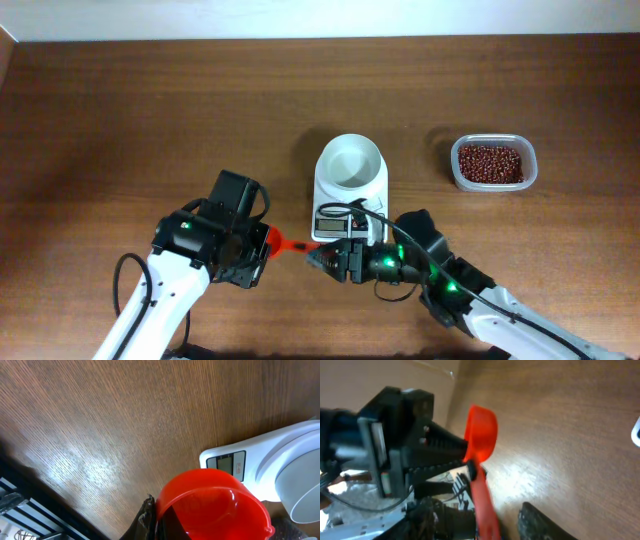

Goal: Scoop and weigh 50g on scale
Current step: 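Bring the right gripper to the scoop and grasp its handle, then release the scoop from the left gripper, pull it right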

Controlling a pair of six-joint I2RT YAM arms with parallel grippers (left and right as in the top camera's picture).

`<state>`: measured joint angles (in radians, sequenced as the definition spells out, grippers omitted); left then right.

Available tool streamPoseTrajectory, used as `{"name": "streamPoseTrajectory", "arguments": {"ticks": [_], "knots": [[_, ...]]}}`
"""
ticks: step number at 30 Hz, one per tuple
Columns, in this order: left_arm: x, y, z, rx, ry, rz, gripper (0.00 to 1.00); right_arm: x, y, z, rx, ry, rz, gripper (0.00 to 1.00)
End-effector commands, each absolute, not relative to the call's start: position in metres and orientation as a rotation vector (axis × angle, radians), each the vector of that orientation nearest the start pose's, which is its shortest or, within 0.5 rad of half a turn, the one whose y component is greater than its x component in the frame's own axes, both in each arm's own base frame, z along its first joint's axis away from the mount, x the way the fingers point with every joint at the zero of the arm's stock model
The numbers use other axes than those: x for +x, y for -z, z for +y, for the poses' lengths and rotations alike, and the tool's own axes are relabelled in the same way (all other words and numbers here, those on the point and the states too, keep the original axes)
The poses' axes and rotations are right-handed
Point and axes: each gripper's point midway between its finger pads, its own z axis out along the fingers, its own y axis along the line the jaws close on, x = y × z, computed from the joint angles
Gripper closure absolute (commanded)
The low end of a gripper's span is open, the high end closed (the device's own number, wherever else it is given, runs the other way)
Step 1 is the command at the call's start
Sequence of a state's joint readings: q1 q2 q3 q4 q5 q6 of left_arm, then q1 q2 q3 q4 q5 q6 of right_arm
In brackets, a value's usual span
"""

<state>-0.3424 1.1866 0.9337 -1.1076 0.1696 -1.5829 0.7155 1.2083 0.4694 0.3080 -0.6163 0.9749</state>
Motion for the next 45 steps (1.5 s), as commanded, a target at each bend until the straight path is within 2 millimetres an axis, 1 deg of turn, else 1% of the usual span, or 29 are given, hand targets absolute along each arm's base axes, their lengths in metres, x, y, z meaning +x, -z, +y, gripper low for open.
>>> {"name": "streamPoseTrajectory", "arguments": {"ticks": [1,2,3,4,5,9,12,15,18,20,23,26,33,37,42,43,45], "knots": [[0.2,-0.119,-0.113,-1.769,0.461,2.583,1.0,0.199,-0.152,0.308,-0.129,-1.592,2.33,0.53],[0.2,-0.119,-0.118,-1.735,0.471,2.599,1.0,0.2,-0.154,0.308,-0.134,-1.596,2.321,0.56],[0.199,-0.119,-0.121,-1.711,0.472,2.608,1.0,0.2,-0.155,0.309,-0.135,-1.598,2.315,0.57],[0.198,-0.12,-0.125,-1.68,0.474,2.62,1.0,0.2,-0.157,0.309,-0.142,-1.606,2.304,0.63],[0.199,-0.12,-0.127,-1.667,0.48,2.623,1.0,0.199,-0.158,0.31,-0.148,-1.612,2.302,0.66],[0.197,-0.121,-0.135,-1.622,0.495,2.647,1.0,0.198,-0.158,0.31,-0.153,-1.617,2.304,0.69],[0.197,-0.12,-0.135,-1.612,0.484,2.644,1.0,0.197,-0.158,0.31,-0.159,-1.623,2.305,0.76],[0.198,-0.12,-0.134,-1.611,0.477,2.638,1.0,0.197,-0.158,0.31,-0.159,-1.624,2.305,0.8],[0.197,-0.12,-0.134,-1.61,0.477,2.64,1.0,0.197,-0.158,0.31,-0.159,-1.623,2.305,0.8],[0.197,-0.12,-0.134,-1.61,0.477,2.64,1.0,0.197,-0.158,0.31,-0.16,-1.623,2.305,0.84],[0.195,-0.119,-0.132,-1.615,0.464,2.645,1.0,0.197,-0.158,0.31,-0.159,-1.623,2.305,0.84],[0.193,-0.119,-0.131,-1.62,0.449,2.652,1.0,0.198,-0.158,0.31,-0.156,-1.62,2.304,0.78],[0.186,-0.117,-0.128,-1.634,0.41,2.667,1.0,0.198,-0.158,0.31,-0.156,-1.619,2.304,0.77],[0.186,-0.117,-0.128,-1.633,0.41,2.668,1.0,0.198,-0.158,0.31,-0.156,-1.619,2.304,0.78],[0.186,-0.117,-0.128,-1.633,0.411,2.667,1.0,0.198,-0.158,0.31,-0.156,-1.619,2.304,0.96],[0.186,-0.117,-0.128,-1.633,0.411,2.667,0.99,0.198,-0.158,0.31,-0.157,-1.619,2.304,0.96],[0.186,-0.117,-0.128,-1.633,0.411,2.667,0.78,0.198,-0.157,0.31,-0.158,-1.614,2.31,0.96]]}}
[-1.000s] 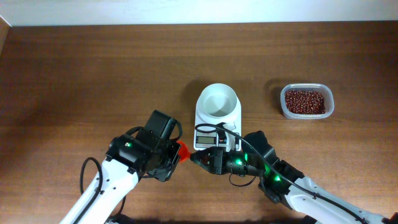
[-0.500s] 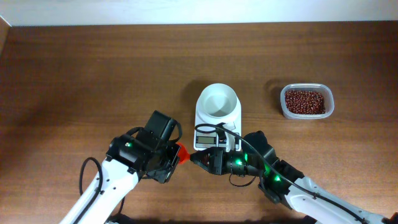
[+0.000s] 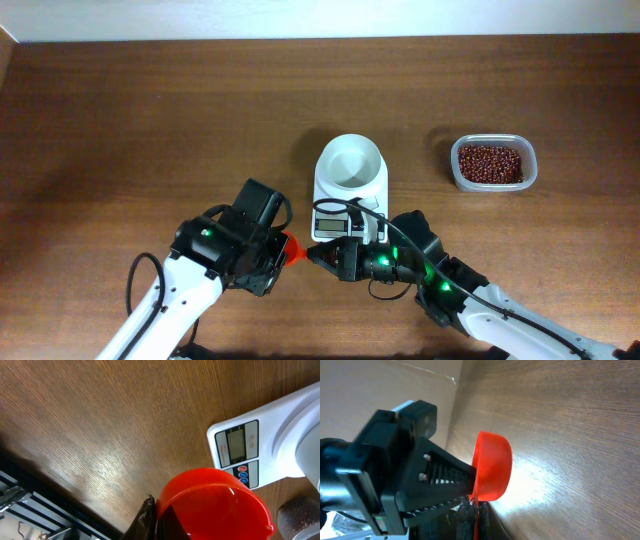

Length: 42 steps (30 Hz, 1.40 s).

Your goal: Scoop and weigh 50g on scale

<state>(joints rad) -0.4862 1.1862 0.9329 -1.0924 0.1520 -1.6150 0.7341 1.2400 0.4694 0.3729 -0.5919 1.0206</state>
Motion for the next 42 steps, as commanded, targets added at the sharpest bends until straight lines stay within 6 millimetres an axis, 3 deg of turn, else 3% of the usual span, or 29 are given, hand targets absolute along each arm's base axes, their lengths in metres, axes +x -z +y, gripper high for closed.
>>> {"name": "streamPoseTrajectory", "arguments": {"ticks": [1,2,3,5,6,11,16,17,19,21,22,25,29,32,34,38,42], "knots": [[0.186,-0.117,-0.128,-1.633,0.411,2.667,0.63,0.197,-0.155,0.309,-0.17,-1.605,2.313,0.96],[0.187,-0.117,-0.128,-1.633,0.411,2.667,0.41,0.195,-0.149,0.307,-0.198,-1.576,2.33,0.96],[0.187,-0.117,-0.128,-1.634,0.41,2.666,0.27,0.191,-0.136,0.303,-0.218,-1.529,2.385,0.96],[0.188,-0.117,-0.126,-1.631,0.401,2.658,0.07,0.182,-0.116,0.295,-0.332,-1.426,2.442,0.96],[0.188,-0.117,-0.126,-1.631,0.401,2.658,0.03,0.18,-0.112,0.293,-0.378,-1.39,2.445,0.96],[0.191,-0.116,-0.12,-1.62,0.363,2.626,0.01,0.183,-0.103,0.269,-0.443,-1.165,2.447,0.96],[0.191,-0.116,-0.119,-1.619,0.359,2.624,0.01,0.187,-0.119,0.205,-0.276,-0.815,2.43,0.96],[0.192,-0.116,-0.119,-1.618,0.359,2.623,0.03,0.187,-0.128,0.193,-0.244,-0.768,2.398,0.96],[0.192,-0.116,-0.119,-1.618,0.36,2.622,0.61,0.187,-0.153,0.167,-0.173,-0.699,2.293,0.96],[0.195,-0.117,-0.121,-1.612,0.379,2.616,0.93,0.187,-0.175,0.148,-0.117,-0.675,2.189,0.96],[0.196,-0.117,-0.121,-1.61,0.386,2.612,1.0,0.187,-0.186,0.14,-0.088,-0.669,2.133,0.96],[0.203,-0.12,-0.131,-1.559,0.444,2.604,1.0,0.186,-0.21,0.123,-0.025,-0.67,2.01,0.96],[0.233,-0.131,-0.15,-1.135,0.477,2.578,1.0,0.189,-0.215,0.114,0.02,-0.634,1.978,0.96],[0.253,-0.131,-0.181,-0.796,0.482,2.577,1.0,0.194,-0.219,0.106,0.057,-0.592,1.956,0.96],[0.261,-0.119,-0.207,-0.666,0.498,2.596,1.0,0.197,-0.226,0.098,0.094,-0.558,1.929,0.96],[0.269,-0.075,-0.238,-0.608,0.466,2.648,1.0,0.202,-0.244,0.081,0.173,-0.491,1.863,0.96],[0.278,-0.051,-0.256,-0.489,0.429,2.646,1.0,0.204,-0.25,0.077,0.2,-0.478,1.835,0.96]]}}
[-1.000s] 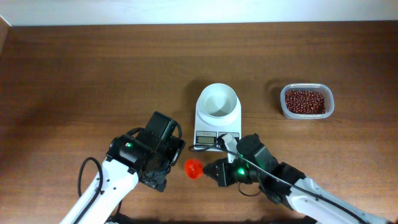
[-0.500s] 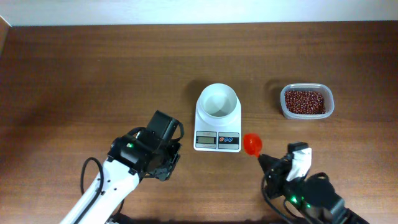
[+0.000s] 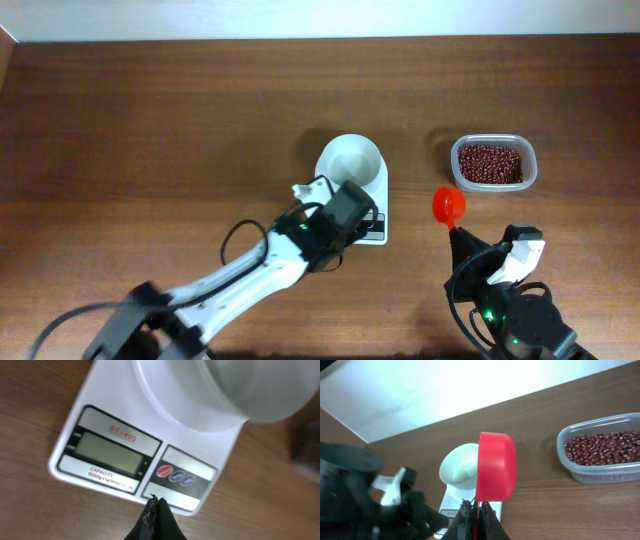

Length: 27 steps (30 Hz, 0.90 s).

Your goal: Scoop and weigh 50g on scale

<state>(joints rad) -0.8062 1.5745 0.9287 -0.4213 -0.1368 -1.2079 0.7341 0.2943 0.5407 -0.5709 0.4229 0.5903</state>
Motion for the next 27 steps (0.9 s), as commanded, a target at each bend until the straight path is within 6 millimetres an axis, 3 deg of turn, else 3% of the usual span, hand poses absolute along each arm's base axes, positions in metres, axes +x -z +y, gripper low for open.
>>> {"name": "streamPoseTrajectory", "arguments": {"ticks": [1,12,27], "knots": [[0.279,-0.046,-0.259,-0.485,0.43,2.647,1.0,0.205,-0.251,0.074,0.213,-0.467,1.825,0.96],[0.289,-0.023,-0.272,-0.482,0.446,2.638,1.0,0.209,-0.262,0.066,0.262,-0.447,1.772,0.96],[0.289,-0.012,-0.275,-0.481,0.441,2.653,1.0,0.209,-0.262,0.066,0.263,-0.449,1.769,0.96]]}}
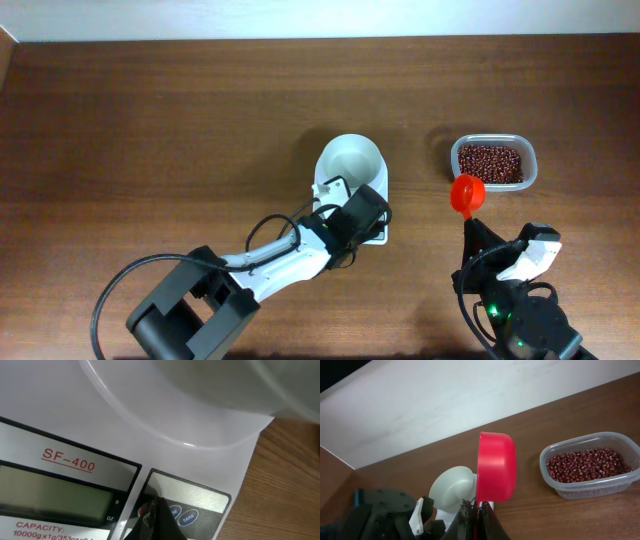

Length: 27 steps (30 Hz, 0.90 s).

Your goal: Scoop and weigh 50g on scale

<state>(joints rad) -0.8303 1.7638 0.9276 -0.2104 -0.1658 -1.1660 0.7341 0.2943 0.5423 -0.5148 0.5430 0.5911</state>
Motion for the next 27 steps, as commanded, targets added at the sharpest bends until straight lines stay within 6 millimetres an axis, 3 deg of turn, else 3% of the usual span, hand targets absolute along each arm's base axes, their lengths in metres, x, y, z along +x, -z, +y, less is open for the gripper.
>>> {"name": "streamPoseTrajectory", "arguments": {"ticks": [1,18,27], "knots": [[0.288,-0.011,-0.274,-0.481,0.433,2.658,1.0,0.209,-0.262,0.066,0.263,-0.449,1.769,0.96],[0.297,-0.014,-0.269,-0.493,0.4,2.604,1.0,0.209,-0.262,0.067,0.262,-0.45,1.769,0.96],[0.291,-0.013,-0.274,-0.477,0.422,2.632,1.0,0.209,-0.262,0.067,0.26,-0.453,1.77,0.96]]}}
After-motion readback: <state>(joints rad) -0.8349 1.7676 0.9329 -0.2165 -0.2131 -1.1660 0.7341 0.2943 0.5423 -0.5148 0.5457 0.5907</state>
